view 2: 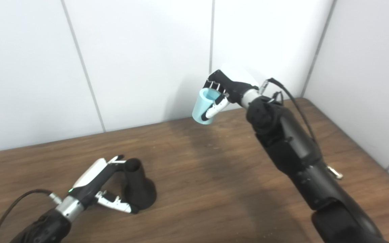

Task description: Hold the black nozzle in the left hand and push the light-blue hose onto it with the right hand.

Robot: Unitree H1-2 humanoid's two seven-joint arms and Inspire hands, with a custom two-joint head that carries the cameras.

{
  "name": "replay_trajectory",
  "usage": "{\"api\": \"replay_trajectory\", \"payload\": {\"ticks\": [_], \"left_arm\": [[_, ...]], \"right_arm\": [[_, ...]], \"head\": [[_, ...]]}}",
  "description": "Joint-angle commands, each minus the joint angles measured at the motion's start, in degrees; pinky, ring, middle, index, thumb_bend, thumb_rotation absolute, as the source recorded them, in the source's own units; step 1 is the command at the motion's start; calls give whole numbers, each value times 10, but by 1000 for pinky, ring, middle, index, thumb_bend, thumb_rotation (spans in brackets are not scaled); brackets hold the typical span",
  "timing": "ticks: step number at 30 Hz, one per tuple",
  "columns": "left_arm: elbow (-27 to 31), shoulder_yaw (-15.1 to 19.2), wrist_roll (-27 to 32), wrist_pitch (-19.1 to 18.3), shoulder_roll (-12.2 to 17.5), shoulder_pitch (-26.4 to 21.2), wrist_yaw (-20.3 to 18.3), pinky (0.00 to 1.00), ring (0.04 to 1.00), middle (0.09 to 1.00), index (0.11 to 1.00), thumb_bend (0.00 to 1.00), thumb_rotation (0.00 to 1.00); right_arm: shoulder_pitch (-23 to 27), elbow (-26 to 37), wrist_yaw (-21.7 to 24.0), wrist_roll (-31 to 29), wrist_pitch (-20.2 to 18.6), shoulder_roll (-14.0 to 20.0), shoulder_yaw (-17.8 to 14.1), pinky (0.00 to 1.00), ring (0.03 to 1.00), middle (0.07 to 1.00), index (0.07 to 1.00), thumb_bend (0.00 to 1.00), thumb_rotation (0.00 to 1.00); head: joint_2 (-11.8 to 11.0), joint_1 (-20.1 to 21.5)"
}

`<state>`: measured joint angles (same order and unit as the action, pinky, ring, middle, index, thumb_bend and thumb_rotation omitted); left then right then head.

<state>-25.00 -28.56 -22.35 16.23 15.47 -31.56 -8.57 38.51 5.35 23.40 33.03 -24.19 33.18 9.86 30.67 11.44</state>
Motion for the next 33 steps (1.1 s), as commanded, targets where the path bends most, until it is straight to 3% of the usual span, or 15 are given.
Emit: {"api": "replay_trajectory", "payload": {"ticks": [1, 4, 5, 10, 12, 16, 33], "left_arm": [[-33, -33, -48, -54, -12, 27, -41, 1000, 622, 491, 481, 525, 0], [-31, -32, -50, -57, -13, 27, -41, 1000, 622, 493, 480, 525, 0], [-28, -32, -50, -62, -18, 28, -41, 1000, 622, 493, 480, 525, 0], [-24, -33, -54, -75, -29, 30, -39, 1000, 615, 482, 485, 526, 0], [-19, -34, -54, -84, -34, 29, -42, 1000, 614, 482, 484, 526, 0], [-14, -36, -53, -97, -36, 28, -46, 1000, 617, 483, 482, 526, 0], [-5, -39, -40, -117, -42, 24, -63, 1000, 610, 486, 482, 526, 0]], "right_arm": [[54, 57, 25, -6, 11, 16, 3, 390, 447, 493, 472, 521, 0], [59, 68, 38, -4, 5, 16, 5, 392, 447, 494, 470, 521, 0], [69, 85, 54, -7, -2, 15, 9, 392, 447, 494, 470, 521, 0], [94, 123, 99, -22, -14, 11, 14, 367, 440, 478, 494, 521, 0], [105, 138, 114, -35, -1, 12, 18, 360, 435, 475, 499, 521, 0], [117, 152, 129, -37, 17, 8, 30, 360, 441, 471, 497, 521, 0], [133, 168, 164, -57, 20, -27, 61, 365, 440, 492, 481, 521, 0]], "head": [[0, -1], [0, -1], [6, -34], [9, -47], [21, -77], [22, -78], [44, -104]]}}
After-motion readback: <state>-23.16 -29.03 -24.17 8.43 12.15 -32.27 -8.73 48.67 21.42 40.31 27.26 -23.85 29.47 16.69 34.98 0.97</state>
